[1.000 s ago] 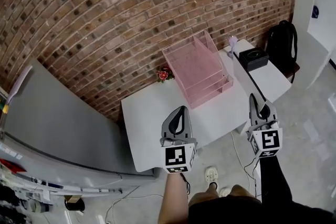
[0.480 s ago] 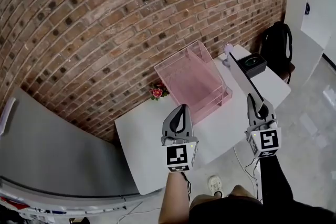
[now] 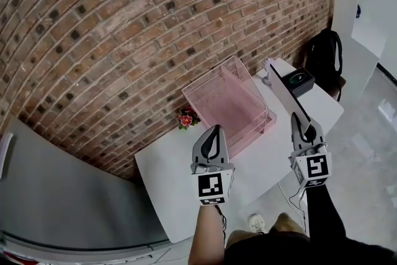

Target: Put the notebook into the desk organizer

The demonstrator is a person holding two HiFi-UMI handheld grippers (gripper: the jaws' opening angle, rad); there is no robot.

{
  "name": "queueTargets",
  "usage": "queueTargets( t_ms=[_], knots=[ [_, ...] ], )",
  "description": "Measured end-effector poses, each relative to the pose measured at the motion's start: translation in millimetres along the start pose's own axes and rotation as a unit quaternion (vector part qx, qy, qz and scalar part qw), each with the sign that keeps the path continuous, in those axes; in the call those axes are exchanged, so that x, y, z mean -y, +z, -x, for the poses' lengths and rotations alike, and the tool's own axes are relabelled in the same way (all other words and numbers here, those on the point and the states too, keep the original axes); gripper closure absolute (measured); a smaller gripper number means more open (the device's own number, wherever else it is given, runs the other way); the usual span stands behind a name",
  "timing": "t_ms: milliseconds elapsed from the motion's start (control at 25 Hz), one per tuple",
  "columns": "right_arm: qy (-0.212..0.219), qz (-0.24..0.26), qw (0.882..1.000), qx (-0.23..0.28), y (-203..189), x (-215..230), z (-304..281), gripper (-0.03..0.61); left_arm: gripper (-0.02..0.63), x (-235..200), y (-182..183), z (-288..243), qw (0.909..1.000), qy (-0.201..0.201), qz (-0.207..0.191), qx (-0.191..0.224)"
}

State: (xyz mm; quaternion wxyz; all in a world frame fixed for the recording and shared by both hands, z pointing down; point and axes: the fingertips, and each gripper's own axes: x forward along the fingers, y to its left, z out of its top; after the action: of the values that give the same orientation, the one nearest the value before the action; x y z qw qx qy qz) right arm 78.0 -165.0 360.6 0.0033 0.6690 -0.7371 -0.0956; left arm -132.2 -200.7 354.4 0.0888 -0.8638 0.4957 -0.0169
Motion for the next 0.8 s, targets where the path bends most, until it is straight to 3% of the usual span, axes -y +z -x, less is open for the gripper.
queueTargets(
  t_ms=[800],
  knots=[
    [0.007,-0.007,1.000,0.000,-2.1,3.2,-23.9,0.552,0.600,-15.5,0.5,-8.6,0.9999,0.010,0.003,0.000]
  ],
)
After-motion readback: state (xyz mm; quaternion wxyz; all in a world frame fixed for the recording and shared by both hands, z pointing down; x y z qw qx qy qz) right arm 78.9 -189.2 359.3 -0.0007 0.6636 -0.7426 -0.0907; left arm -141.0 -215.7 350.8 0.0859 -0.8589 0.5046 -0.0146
